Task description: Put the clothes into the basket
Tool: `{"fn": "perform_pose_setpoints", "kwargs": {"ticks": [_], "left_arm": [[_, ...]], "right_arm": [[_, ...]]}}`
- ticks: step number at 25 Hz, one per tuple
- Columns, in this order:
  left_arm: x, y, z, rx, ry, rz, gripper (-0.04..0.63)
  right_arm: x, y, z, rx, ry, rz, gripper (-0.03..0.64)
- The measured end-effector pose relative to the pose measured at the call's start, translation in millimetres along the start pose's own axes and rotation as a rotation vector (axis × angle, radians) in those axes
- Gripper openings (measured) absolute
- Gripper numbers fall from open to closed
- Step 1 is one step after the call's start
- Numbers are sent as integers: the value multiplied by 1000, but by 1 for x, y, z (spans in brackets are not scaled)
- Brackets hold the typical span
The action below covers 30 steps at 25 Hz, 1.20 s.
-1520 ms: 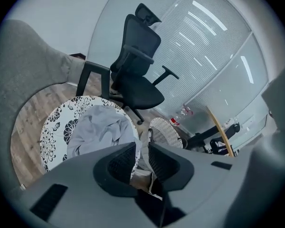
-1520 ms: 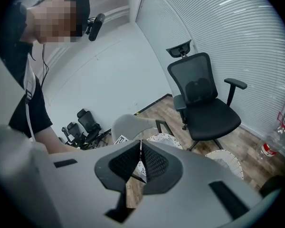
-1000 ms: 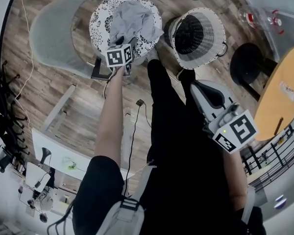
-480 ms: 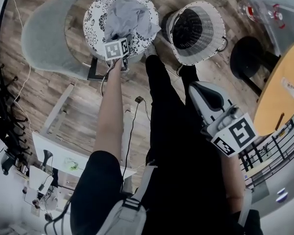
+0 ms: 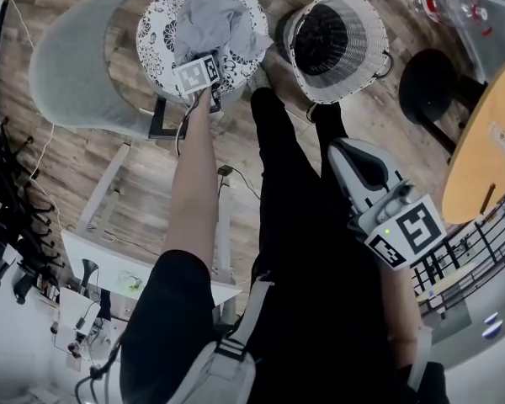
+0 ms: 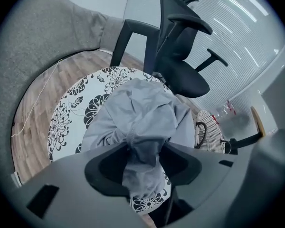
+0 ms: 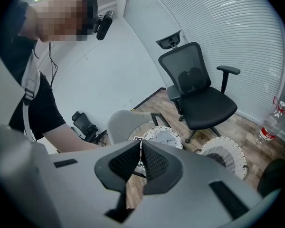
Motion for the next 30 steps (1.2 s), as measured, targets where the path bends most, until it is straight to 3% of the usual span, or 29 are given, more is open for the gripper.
{"fn": "perform_pose_setpoints", "kwargs": {"ticks": [2,6,8,11,23,30], "left_arm": [[0,2,2,-19,6,-2,171],[1,7,3,-3,29,9,143],[1,10,6,-9,33,7,75],[2,15,8,-10,34,4,39],[7,36,1,1,16,23,26],[3,54,-14,-15,-47,43,23]], "right_arm": [[-1,2,0,2,-6,-8,18],[-4,3,0,2,-11,-27,18],[-5,4,0,4,-12,-36,18],[-5,5,-1,9,-15,-43,18],[-14,9,-5,13,-13,-84,18],[-20,10,-8,3,13,-95,18]]}}
Point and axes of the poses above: the fingertips, and each gripper's own axes: y backward along the fingers, z to its left, x out of its underside, the point moved 4 cm from there along y, backward along the fingers, and after that the axes turned 13 degrees about y, right-handed, at the moved point
